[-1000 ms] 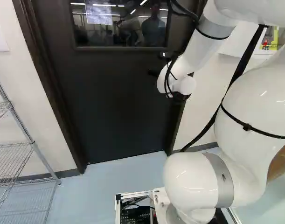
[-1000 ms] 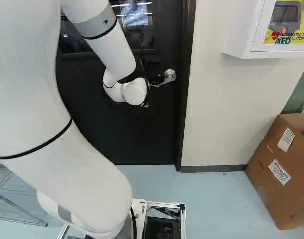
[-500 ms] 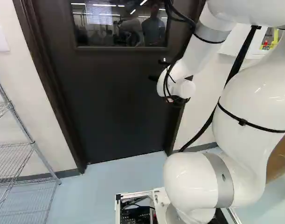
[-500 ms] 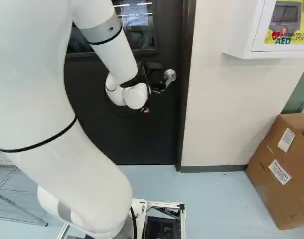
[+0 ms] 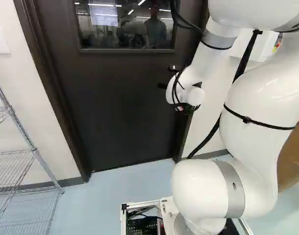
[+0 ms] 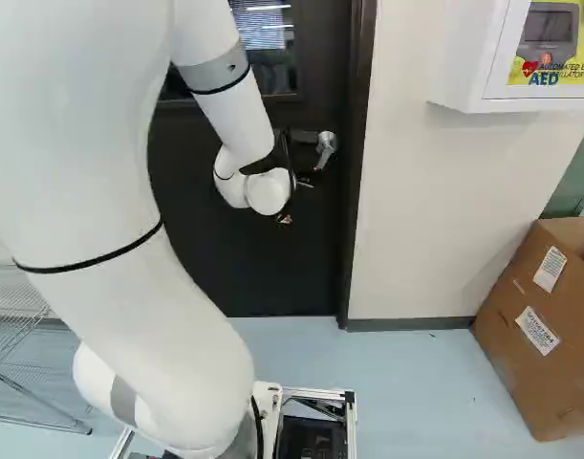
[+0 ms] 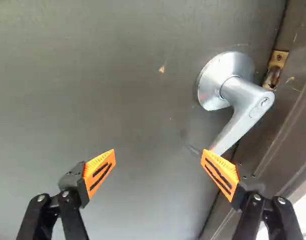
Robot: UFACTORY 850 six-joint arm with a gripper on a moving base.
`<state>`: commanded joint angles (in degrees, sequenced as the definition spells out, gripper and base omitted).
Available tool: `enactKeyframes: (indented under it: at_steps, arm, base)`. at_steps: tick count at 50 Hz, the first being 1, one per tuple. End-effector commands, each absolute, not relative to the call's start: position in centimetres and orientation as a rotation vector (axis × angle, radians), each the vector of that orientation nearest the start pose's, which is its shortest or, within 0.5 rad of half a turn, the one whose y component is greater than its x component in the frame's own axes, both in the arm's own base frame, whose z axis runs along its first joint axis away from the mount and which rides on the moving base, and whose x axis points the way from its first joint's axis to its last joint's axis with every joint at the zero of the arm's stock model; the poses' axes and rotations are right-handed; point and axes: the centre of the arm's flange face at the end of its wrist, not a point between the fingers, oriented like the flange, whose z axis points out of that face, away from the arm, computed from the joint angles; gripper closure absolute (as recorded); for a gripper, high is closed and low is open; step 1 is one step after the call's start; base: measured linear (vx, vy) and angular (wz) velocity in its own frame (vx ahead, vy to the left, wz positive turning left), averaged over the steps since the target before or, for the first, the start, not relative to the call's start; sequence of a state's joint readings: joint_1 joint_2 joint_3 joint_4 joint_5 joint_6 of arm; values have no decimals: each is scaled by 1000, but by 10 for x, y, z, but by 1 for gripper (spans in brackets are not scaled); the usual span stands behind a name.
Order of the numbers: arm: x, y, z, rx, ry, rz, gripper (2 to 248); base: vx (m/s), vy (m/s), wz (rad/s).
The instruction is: Open the door and move inside
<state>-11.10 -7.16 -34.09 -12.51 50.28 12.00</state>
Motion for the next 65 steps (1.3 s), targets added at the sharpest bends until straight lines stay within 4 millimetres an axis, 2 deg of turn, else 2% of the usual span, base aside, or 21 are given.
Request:
enactKeyframes:
  at_steps: [17, 36, 65]
  arm:
    - [490, -79, 401, -2424, 158, -1897, 3]
    - [500, -79, 399, -2419, 152, -1900, 3]
    - [538, -66, 396, -2390, 113, -1906, 3]
  base:
    - [2, -3, -2]
    - [0, 0, 0]
    - [0, 0, 0]
